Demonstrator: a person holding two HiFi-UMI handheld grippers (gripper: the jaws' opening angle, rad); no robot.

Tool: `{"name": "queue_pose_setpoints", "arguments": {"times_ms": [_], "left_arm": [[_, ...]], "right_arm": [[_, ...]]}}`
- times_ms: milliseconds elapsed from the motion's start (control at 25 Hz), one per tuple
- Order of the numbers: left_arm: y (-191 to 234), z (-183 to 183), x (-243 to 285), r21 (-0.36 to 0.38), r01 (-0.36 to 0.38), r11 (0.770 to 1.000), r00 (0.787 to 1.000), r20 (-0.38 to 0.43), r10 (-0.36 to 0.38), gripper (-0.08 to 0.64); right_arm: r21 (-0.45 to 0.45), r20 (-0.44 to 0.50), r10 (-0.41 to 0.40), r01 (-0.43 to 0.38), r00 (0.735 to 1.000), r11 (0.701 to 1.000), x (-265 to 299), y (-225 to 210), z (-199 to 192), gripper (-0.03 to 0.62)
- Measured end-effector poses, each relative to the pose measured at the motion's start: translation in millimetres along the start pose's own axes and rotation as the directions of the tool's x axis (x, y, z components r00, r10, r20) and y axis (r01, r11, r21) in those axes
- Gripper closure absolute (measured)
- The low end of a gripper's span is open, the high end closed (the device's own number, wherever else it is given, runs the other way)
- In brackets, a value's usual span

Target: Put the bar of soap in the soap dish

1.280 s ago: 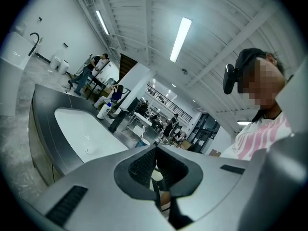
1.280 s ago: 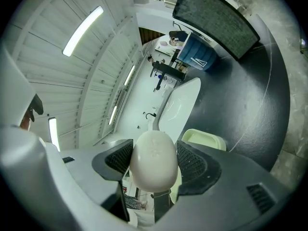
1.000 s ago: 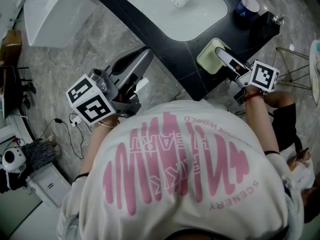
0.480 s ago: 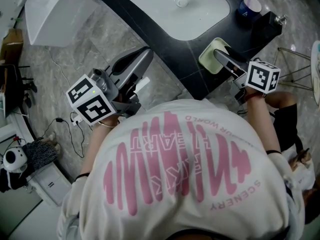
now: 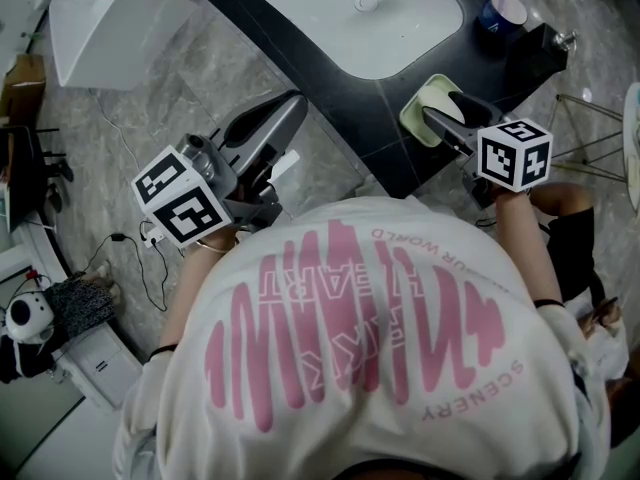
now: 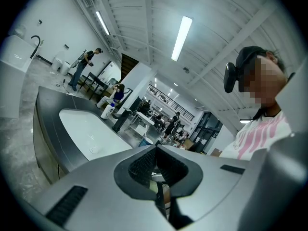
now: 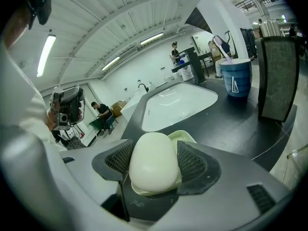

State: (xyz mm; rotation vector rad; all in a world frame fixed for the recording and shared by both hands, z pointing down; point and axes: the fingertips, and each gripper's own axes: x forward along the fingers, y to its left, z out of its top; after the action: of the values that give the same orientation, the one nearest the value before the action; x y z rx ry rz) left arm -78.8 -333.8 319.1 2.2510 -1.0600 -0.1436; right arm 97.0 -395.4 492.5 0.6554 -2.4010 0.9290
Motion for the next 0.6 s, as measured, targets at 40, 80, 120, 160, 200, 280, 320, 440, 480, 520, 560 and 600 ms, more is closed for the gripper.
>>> {"name": "queue_pose_setpoints", "arguments": {"times_ms": [40,80,120,160,200,280,320,440,480,520,560,600], "left_arm": [[0.6,0.1,-0.2,-0.001,-0.001,1.0,1.0,0.001,0.001,0.551],[1.0,0.1,-0.3,-0.003,-0.002,1.0,1.0,0.002,0.002,0.549],[1.3,0.0,-0.5,-0.004,-0.003,1.0,1.0,0.003,0.003,0.549],[1.5,-0.2,-0.7,-0.004,-0.003,1.0,1.0,0.004,0.003,0.549],[1.5,-0.4,-0.9,-0.004,-0.003,1.0,1.0,0.005,0.003,0.551],[1.4,-1.0,-1.5,-0.005,-0.004,1.0,1.0,0.007,0.004,0.551],[1.4,-1.4,-1.8,-0.006,-0.004,1.0,1.0,0.007,0.004,0.549],[1.8,-2.4,-2.6,-0.009,-0.006,1.0,1.0,0.01,0.006,0.549],[2.0,-2.9,-2.7,-0.01,-0.006,1.0,1.0,0.011,0.006,0.549],[2.3,-3.2,-2.7,-0.011,-0.006,1.0,1.0,0.011,0.006,0.551],[2.6,-3.3,-2.6,-0.013,-0.006,1.0,1.0,0.012,0.006,0.551],[2.7,-3.1,-2.4,-0.014,-0.005,1.0,1.0,0.013,0.005,0.549]], "right_arm": [[-0.007,-0.005,-0.003,0.003,1.0,1.0,0.6,-0.4,-0.6,0.296],[-0.013,-0.009,-0.006,0.006,1.0,1.0,1.2,-0.8,-1.1,0.296],[-0.019,-0.013,-0.011,0.011,1.0,1.0,1.8,-1.2,-1.8,0.296],[-0.029,-0.02,-0.018,0.017,1.0,0.999,2.3,-1.6,-2.7,0.296],[-0.042,-0.029,-0.027,0.026,0.999,0.999,2.8,-2.0,-3.7,0.296],[-0.078,-0.048,-0.049,0.045,0.998,0.996,3.4,-2.8,-5.4,0.296],[-0.097,-0.056,-0.06,0.054,0.997,0.994,3.8,-3.2,-5.9,0.296],[-0.145,-0.079,-0.083,0.07,0.993,0.987,5.8,-4.0,-7.5,0.296],[-0.158,-0.086,-0.088,0.074,0.992,0.985,6.6,-4.2,-8.1,0.296],[-0.172,-0.091,-0.095,0.078,0.991,0.982,7.4,-4.3,-8.6,0.296],[-0.188,-0.096,-0.102,0.083,0.99,0.979,8.2,-4.3,-8.9,0.296],[-0.205,-0.101,-0.109,0.087,0.989,0.975,9.0,-4.2,-9.1,0.296]]}}
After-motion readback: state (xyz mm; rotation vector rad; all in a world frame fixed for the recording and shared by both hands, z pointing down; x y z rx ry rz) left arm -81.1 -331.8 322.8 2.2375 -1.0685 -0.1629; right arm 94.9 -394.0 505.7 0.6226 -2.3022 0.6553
